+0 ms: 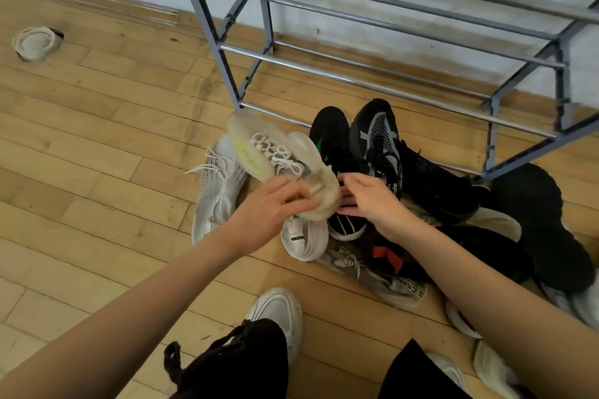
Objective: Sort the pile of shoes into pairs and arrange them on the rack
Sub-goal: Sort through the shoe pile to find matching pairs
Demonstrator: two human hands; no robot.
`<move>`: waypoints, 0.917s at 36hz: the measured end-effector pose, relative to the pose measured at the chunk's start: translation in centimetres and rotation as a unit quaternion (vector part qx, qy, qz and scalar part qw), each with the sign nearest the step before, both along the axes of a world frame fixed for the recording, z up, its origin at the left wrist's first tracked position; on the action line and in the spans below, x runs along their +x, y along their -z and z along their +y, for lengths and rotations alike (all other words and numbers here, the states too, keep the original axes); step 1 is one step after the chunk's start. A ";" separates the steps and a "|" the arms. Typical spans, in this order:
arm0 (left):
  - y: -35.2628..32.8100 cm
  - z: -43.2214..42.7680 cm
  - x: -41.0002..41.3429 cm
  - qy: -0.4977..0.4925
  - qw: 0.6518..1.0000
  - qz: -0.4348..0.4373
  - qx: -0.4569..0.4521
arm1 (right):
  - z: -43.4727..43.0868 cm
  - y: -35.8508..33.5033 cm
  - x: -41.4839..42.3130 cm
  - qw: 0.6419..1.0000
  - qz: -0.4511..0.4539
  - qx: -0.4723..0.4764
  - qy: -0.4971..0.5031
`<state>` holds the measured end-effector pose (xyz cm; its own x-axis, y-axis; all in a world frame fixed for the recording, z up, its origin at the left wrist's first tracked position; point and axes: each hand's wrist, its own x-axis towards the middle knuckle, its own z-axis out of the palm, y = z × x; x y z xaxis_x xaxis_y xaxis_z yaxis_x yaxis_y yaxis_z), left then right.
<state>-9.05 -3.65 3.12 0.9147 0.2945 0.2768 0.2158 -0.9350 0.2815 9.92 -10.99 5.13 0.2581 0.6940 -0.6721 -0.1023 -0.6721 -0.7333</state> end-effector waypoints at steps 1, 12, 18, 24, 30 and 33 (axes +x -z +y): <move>-0.1 -0.2 0.2 0.028 1.000 0.004 0.004 | -0.3 -0.5 0.7 1.000 0.026 -0.013 0.011; -1.0 -2.0 5.7 0.158 0.987 -0.005 0.016 | -5.3 -1.9 5.8 0.998 -0.037 -0.001 -0.041; -0.1 -3.6 9.5 0.110 0.988 -0.050 -0.095 | -8.6 -2.0 8.2 0.998 -0.044 0.008 0.054; -0.8 -6.3 11.5 0.000 0.957 -0.060 -0.283 | -11.5 -1.8 8.6 0.992 0.019 0.046 0.118; -1.3 -7.6 15.0 -0.007 0.958 -0.016 -0.287 | -13.7 -0.9 9.1 0.980 0.011 0.073 0.185; -0.3 -7.8 16.7 0.036 0.972 0.065 -0.225 | -15.2 -0.5 10.4 0.987 -0.021 0.043 0.152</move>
